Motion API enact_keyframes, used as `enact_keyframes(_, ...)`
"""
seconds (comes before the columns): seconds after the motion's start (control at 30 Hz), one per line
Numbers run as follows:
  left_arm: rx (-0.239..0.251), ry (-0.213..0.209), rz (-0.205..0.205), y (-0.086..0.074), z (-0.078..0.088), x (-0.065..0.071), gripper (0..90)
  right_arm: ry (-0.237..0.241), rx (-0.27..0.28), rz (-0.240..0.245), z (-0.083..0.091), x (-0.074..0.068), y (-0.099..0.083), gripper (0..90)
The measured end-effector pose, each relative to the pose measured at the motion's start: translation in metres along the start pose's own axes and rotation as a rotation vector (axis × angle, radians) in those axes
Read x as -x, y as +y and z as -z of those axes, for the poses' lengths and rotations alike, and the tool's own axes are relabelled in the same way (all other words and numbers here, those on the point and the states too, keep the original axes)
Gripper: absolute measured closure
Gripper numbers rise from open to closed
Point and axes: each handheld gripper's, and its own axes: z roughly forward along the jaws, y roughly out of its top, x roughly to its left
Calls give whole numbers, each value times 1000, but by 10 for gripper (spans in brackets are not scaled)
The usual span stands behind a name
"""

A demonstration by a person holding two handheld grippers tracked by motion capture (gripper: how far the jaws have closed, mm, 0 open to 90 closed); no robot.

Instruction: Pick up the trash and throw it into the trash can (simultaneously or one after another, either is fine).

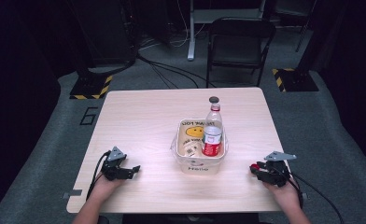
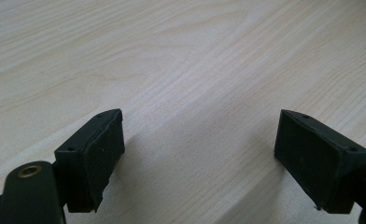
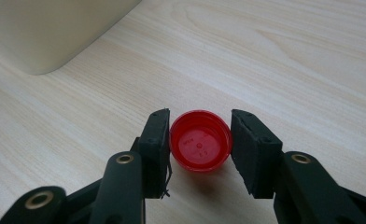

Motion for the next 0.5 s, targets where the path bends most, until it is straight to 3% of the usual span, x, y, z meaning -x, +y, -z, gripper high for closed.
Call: enact_keyframes(0.5,0,0,1,0,0,0,159,11,21,54,10,-10,19,579)
